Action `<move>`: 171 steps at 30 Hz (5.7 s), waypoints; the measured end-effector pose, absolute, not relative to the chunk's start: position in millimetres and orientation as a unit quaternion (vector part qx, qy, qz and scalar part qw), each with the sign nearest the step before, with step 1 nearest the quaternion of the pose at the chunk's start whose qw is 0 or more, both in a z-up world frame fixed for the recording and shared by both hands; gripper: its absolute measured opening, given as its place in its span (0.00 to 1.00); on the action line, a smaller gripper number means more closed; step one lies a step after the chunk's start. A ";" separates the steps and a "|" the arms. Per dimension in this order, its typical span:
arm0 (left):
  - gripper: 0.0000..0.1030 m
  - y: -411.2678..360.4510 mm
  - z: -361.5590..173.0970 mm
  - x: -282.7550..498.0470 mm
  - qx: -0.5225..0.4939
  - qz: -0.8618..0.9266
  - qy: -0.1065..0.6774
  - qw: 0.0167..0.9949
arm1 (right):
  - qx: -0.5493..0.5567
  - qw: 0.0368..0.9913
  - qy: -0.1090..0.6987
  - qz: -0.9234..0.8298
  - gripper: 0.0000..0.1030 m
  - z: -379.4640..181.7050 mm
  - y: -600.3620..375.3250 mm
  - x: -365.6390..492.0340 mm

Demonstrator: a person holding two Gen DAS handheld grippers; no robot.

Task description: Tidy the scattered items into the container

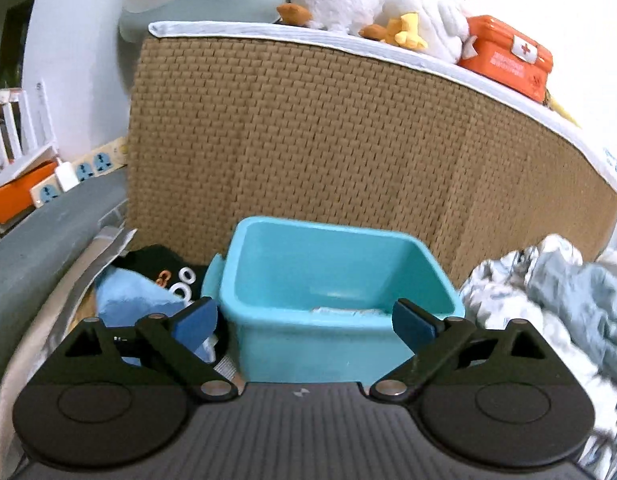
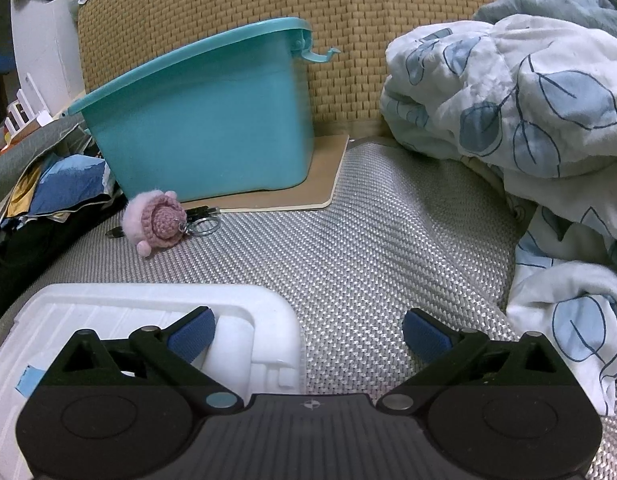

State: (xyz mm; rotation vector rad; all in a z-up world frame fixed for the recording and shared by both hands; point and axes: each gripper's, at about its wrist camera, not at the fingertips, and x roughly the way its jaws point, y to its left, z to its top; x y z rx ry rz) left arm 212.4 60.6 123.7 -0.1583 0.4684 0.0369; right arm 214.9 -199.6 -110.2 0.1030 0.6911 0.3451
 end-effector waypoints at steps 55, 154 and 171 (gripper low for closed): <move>1.00 -122.5 133.3 -79.6 -0.097 -0.214 0.262 0.936 | 0.056 0.925 0.338 0.166 1.00 -111.1 -199.9 212.7; 1.00 10.0 29.5 120.2 -0.099 -0.005 0.325 0.940 | -0.027 0.923 0.278 0.265 0.73 -36.4 -156.2 222.1; 1.00 38.2 -5.5 162.6 -0.045 0.028 0.330 0.942 | -0.063 0.899 0.310 0.303 0.62 -54.4 -105.6 264.7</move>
